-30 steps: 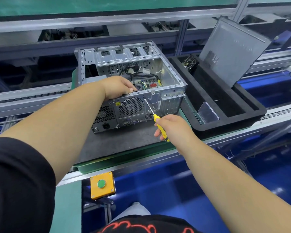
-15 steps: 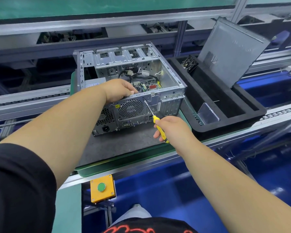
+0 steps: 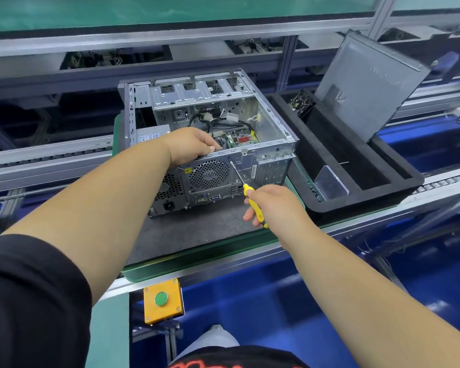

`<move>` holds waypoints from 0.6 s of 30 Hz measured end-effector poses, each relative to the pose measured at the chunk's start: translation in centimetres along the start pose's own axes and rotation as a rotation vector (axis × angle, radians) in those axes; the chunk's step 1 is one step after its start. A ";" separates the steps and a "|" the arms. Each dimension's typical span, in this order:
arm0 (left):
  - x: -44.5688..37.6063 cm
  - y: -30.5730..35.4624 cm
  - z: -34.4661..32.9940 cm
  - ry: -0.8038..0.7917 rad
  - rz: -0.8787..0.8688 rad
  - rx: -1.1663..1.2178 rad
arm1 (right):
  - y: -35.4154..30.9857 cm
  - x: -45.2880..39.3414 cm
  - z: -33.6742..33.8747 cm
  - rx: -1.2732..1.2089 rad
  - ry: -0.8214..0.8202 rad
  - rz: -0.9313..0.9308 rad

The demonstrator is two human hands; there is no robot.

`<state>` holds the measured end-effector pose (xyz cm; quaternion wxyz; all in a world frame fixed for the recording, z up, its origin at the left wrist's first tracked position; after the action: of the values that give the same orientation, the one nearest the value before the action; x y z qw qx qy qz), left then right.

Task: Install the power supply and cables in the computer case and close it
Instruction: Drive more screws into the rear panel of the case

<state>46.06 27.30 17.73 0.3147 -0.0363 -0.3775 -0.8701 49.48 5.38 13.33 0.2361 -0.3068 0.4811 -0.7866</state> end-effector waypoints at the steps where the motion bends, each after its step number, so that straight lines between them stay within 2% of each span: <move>1: 0.0 0.0 0.0 -0.003 -0.004 0.013 | -0.1 0.1 0.1 -0.004 0.002 0.005; 18: -0.4 -0.1 -0.1 0.002 -0.014 -0.005 | 0.6 -0.3 -0.4 0.004 -0.029 -0.155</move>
<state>46.35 27.47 17.45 0.3088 -0.0335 -0.3751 -0.8734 49.44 5.63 12.57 0.1817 -0.3540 0.4510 -0.7989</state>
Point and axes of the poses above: each hand's wrist, its own x-axis away from the middle knuckle, its own z-axis out of the back of the hand, y = z × x, the point moved 9 cm from there along -x, towards the middle knuckle, and after that the axes turned 7 degrees about z, right-handed, at the moved point
